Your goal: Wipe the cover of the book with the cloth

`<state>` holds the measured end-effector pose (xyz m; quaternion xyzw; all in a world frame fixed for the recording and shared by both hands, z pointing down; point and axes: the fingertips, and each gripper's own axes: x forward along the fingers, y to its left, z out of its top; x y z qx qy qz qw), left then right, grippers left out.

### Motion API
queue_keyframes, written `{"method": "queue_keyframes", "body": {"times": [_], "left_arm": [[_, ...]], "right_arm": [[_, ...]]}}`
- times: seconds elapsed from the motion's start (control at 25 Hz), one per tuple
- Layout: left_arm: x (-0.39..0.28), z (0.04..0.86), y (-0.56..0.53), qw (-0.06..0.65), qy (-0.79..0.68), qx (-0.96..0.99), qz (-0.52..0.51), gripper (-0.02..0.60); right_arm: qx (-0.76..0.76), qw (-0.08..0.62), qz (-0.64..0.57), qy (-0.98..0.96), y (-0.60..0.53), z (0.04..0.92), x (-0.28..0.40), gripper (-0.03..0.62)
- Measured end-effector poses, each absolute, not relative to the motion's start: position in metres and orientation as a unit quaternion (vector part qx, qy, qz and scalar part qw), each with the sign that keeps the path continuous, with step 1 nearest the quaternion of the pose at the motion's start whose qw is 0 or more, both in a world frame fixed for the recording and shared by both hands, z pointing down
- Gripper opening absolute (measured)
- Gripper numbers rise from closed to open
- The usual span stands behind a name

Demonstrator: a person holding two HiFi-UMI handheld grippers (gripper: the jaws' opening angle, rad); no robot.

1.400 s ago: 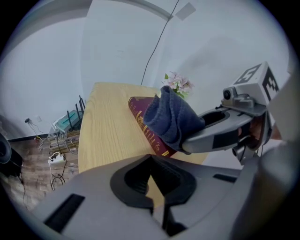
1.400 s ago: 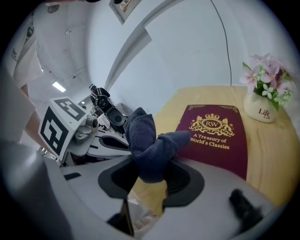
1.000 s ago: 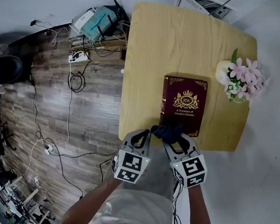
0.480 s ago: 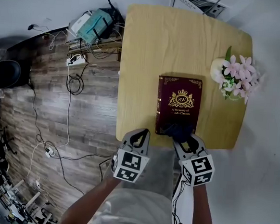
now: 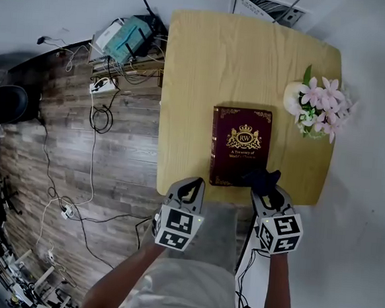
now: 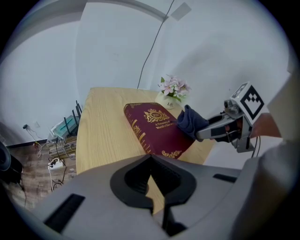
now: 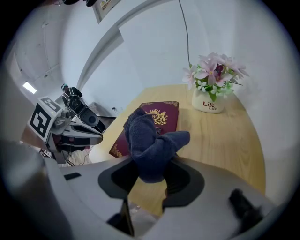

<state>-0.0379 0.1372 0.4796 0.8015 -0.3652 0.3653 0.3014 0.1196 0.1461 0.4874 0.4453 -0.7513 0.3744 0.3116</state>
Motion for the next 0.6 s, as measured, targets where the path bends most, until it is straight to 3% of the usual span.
{"method": "queue_keyframes", "body": {"times": [0.6], "left_arm": [[-0.036,0.431,0.122,0.292,-0.380,0.812,0.333,0.006]], "right_arm": [[0.479,0.276,0.326,-0.766,0.133,0.434,0.118,0.160]]}}
